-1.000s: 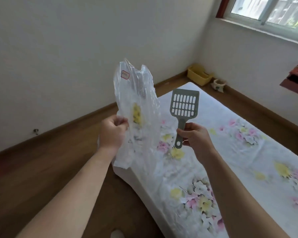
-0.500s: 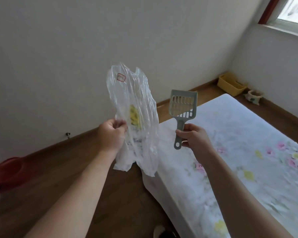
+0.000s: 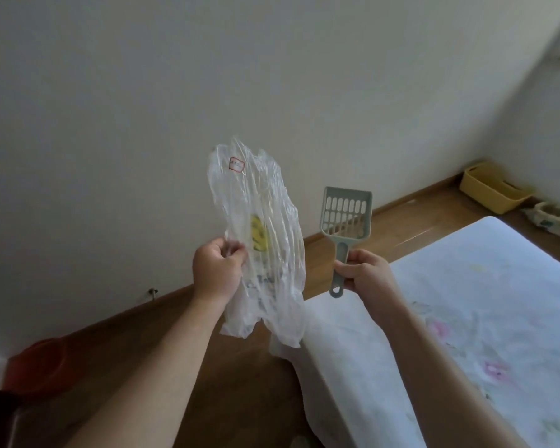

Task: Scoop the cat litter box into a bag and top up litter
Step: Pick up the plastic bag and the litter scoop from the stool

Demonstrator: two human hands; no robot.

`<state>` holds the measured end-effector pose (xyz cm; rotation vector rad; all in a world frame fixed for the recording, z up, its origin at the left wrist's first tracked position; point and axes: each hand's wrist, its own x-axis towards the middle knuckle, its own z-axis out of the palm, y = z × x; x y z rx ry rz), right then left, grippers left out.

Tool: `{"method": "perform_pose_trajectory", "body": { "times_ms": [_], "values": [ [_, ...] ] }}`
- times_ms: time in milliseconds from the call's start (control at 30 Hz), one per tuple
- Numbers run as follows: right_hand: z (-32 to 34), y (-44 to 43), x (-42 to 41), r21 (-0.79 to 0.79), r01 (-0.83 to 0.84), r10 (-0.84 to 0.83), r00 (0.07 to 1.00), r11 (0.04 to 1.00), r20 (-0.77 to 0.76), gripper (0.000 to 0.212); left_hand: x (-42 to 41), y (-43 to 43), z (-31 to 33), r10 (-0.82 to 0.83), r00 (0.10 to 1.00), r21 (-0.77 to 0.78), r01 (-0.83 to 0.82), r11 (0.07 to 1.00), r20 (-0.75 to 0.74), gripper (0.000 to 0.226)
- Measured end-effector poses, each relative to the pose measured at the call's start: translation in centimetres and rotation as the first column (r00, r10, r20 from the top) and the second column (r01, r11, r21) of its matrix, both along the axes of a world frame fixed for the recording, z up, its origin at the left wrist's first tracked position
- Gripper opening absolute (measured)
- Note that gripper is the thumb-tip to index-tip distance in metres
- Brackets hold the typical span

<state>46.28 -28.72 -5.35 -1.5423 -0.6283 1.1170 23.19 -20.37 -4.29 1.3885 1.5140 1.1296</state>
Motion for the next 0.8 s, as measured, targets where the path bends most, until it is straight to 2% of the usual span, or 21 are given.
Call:
{"method": "perform_pose_trajectory", "body": {
  "times_ms": [400,567,800],
  "values": [
    [0.6,14.5,3.3,-0.036,0.123,-0.122,0.992,0.992,0.016,0.013,4.4,17.4,0.5,-0.129,0.992,0.053,0.129,0.99,-0.017,0.01],
    [-0.3,20.5,3.8,-0.028,0.242,-0.242,0.97,0.97,0.017,0.013,6.2,26.0,-0.6,-0.269,0.963,0.05,0.269,0.962,-0.009,0.015],
    [-0.2,27.9,3.3,-0.015,0.443,-0.443,0.897,0.897,-0.01,0.012,9.5,37.4,-0.2,-0.491,0.871,0.034,0.49,0.871,0.024,0.018]
  ]
}}
